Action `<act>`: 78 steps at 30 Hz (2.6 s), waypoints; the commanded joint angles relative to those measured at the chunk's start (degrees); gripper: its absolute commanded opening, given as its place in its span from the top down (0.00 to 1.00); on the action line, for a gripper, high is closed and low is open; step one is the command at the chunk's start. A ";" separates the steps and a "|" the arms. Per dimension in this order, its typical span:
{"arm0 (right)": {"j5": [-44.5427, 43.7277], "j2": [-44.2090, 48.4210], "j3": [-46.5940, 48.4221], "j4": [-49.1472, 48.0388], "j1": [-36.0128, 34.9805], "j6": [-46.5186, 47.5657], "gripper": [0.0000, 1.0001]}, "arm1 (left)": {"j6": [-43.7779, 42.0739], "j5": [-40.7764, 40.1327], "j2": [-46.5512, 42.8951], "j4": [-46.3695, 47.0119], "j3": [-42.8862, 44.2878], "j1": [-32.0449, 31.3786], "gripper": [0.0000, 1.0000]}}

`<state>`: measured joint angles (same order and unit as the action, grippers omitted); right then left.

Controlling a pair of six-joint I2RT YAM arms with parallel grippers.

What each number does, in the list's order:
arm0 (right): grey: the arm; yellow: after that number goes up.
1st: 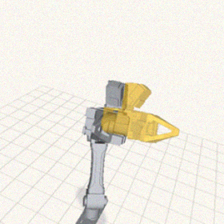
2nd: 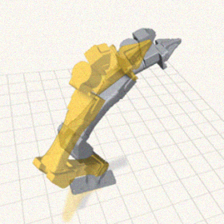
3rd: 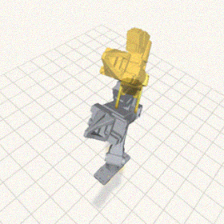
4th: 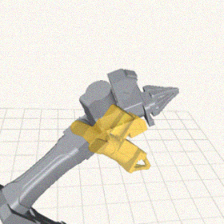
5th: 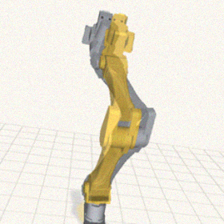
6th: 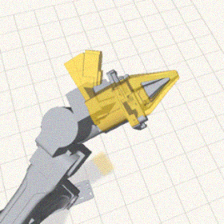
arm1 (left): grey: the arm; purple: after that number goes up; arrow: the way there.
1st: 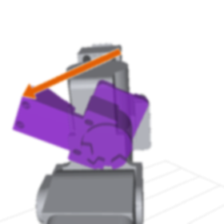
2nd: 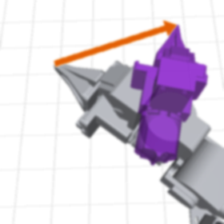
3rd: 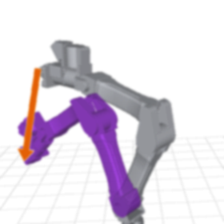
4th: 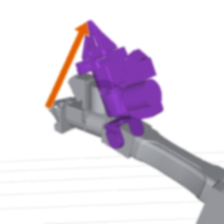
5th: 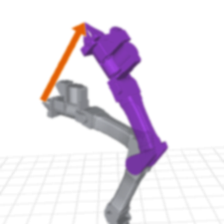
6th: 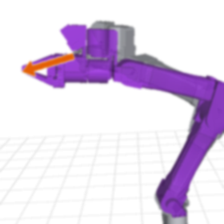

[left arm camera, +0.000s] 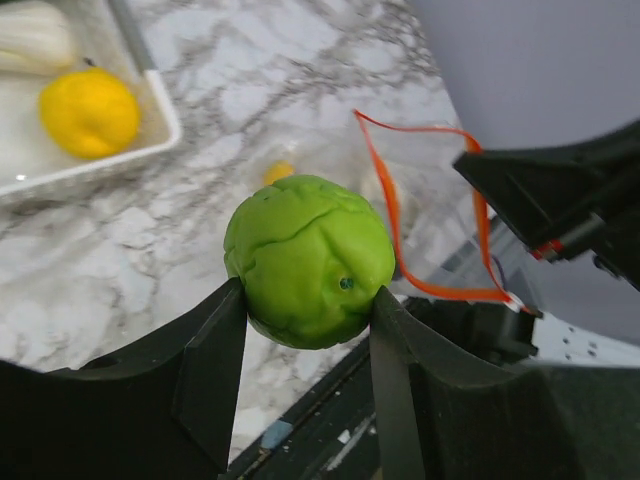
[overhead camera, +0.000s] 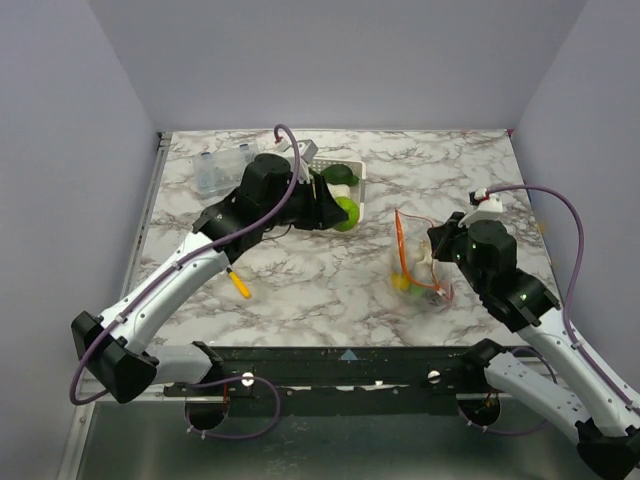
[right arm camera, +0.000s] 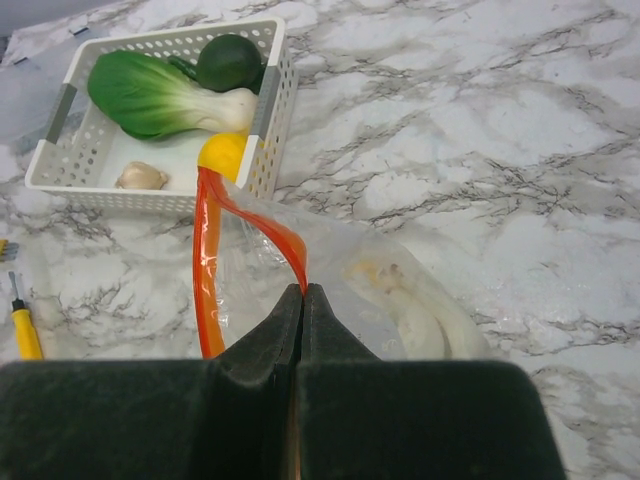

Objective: Place the food in the zip-top bag and seal the zipper
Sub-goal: Place the fake vegetable in the zipper food storage bag, then pick up the fake fruit from the bin.

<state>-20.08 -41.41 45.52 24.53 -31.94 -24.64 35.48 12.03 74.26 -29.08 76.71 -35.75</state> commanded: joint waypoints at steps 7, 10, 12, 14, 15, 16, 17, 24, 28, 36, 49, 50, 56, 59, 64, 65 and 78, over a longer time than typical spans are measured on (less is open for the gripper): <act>0.98 1.65 -0.11 -0.22 -0.49 -0.38 0.99 | 8.55 5.65 -3.56 15.81 -8.51 -15.23 0.95; 1.88 2.24 0.21 -0.01 -0.47 -0.19 0.99 | 9.66 5.97 -0.02 16.57 -6.09 -17.89 0.95; 2.27 2.95 0.32 0.03 -0.48 -0.10 0.99 | 9.82 4.97 3.00 15.51 -3.46 -19.75 0.95; 2.06 3.59 0.51 0.32 -0.49 -0.02 0.99 | 10.10 3.96 6.20 14.85 -1.19 -20.94 0.95; 2.07 3.99 0.55 0.38 -0.46 -0.06 0.99 | 10.42 3.60 7.52 14.55 -0.12 -21.23 0.95; 2.25 4.34 0.62 0.45 -0.44 -0.02 0.99 | 10.76 3.47 9.16 14.34 0.67 -21.53 0.95; 2.41 4.89 0.58 0.34 -0.48 -0.04 0.99 | 10.96 3.46 10.27 14.23 1.53 -21.64 0.95; 3.20 7.38 0.31 -0.23 -0.48 0.00 0.99 | 11.38 2.80 18.26 10.43 8.82 -22.35 0.86; 3.34 7.39 0.40 -0.15 -0.49 0.04 0.99 | 11.28 1.00 21.84 5.62 13.09 -22.37 0.51; 3.37 7.62 0.44 0.01 -0.49 -0.01 0.99 | 9.12 -2.01 19.65 2.93 12.14 -22.55 0.13; 3.76 6.40 0.25 -0.28 -0.47 -0.05 0.99 | 3.37 -6.40 4.33 5.06 1.83 -20.41 0.14; 3.90 6.23 0.36 -0.14 -0.49 0.06 0.99 | 2.56 -7.72 2.84 5.74 0.06 -19.96 0.14; 4.06 6.36 0.05 0.07 -0.49 -0.37 0.99 | -3.67 -14.24 -2.10 6.25 -6.09 -14.58 0.15; 3.66 6.35 0.16 0.03 -0.44 -0.30 0.99 | -6.90 -14.36 0.26 2.88 -4.72 -10.20 0.15; 3.79 5.41 0.04 -0.14 -0.48 -0.05 0.99 | -11.97 -15.36 6.78 0.57 -1.46 -5.47 0.15; 3.72 5.14 0.16 -0.10 -0.49 -0.03 0.99 | -12.71 -15.33 8.46 0.25 -0.40 -4.76 0.15; 2.20 2.73 1.23 0.95 -0.49 0.91 0.99 | -17.30 -12.56 34.26 -4.32 21.72 0.35 0.15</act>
<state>-17.02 -37.87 45.41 25.10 -32.21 -24.53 20.18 -1.43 102.06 -30.61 90.80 -36.73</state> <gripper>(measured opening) 0.008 0.852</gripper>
